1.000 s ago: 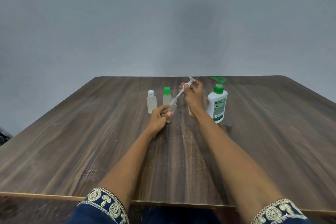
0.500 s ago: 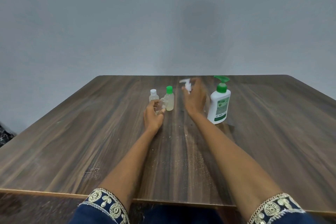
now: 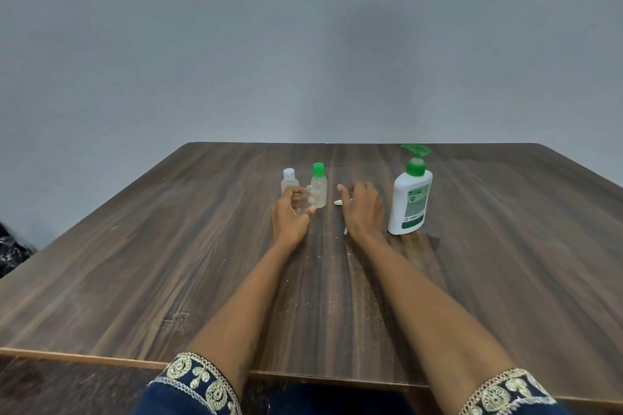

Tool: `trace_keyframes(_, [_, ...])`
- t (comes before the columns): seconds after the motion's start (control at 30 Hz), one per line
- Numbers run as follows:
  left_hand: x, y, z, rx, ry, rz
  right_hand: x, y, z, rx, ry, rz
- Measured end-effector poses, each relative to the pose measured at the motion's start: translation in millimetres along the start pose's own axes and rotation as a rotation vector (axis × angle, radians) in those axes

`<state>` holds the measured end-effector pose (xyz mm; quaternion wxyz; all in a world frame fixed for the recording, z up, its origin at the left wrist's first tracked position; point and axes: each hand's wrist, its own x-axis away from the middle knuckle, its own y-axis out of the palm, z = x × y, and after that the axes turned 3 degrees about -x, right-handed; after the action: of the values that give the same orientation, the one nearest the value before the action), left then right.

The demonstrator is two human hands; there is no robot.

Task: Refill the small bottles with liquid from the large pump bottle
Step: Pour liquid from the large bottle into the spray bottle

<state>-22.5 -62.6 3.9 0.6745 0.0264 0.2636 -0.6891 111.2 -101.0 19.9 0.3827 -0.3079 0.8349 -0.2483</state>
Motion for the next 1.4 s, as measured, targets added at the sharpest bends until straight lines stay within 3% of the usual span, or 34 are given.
trace_keyframes(0.1, [1.8,6.5,1.0,0.027,-0.01,0.011,1.1,-7.5,-3.7,0.159,-0.443,0.481])
trace_keyframes(0.17, [4.0,11.5,3.8,0.039,-0.011,0.007,-1.0,-13.8,-4.1,0.143,-0.601,0.65])
trace_keyframes(0.33, [9.8,19.7,10.4,0.07,-0.013,-0.018,-16.2,-35.9,5.0,-0.11,-0.352,0.888])
trace_keyframes(0.43, [11.8,21.6,12.0,0.091,-0.023,-0.066,-19.9,-46.9,19.3,-0.166,-0.201,0.945])
trace_keyframes(0.63, [18.9,29.1,21.8,0.219,-0.124,-0.271,-10.2,-41.1,44.5,-0.171,-0.046,0.83])
trace_keyframes(0.87, [16.5,45.2,38.5,0.405,-0.279,-0.427,-5.4,-38.5,60.2,-0.313,0.04,0.446])
trace_keyframes(0.97, [16.7,50.3,43.6,0.43,-0.289,-0.455,-7.3,-44.8,67.0,-0.356,0.05,0.385])
trace_keyframes(1.13, [16.1,50.2,34.6,0.36,-0.222,-0.422,-5.1,-49.5,69.0,-0.335,-0.02,0.317])
trace_keyframes(1.4, [16.2,35.3,35.3,0.128,0.012,-0.36,1.4,-58.3,65.6,-0.537,-0.157,0.247])
